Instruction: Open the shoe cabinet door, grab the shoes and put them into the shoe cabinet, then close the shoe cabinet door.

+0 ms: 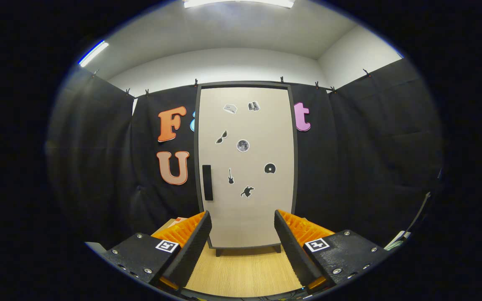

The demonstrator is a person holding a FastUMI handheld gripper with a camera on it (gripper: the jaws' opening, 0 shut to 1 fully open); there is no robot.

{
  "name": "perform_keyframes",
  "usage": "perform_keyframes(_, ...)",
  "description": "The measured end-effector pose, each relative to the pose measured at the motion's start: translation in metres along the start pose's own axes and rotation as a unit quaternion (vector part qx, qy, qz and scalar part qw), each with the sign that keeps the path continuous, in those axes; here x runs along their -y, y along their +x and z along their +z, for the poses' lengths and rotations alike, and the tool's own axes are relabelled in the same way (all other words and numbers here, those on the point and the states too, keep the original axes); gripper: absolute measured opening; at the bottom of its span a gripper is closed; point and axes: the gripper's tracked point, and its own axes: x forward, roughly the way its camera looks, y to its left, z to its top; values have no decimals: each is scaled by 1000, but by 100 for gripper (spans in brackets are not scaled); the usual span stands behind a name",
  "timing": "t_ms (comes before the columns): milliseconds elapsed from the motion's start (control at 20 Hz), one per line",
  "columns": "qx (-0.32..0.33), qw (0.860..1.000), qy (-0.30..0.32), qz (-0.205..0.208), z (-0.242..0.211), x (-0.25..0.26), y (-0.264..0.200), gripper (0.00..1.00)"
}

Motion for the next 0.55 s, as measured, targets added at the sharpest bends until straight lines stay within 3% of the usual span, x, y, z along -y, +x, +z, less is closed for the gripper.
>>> perform_keyframes(550, 5, 1000, 4, 7, 5, -3, -5, 94)
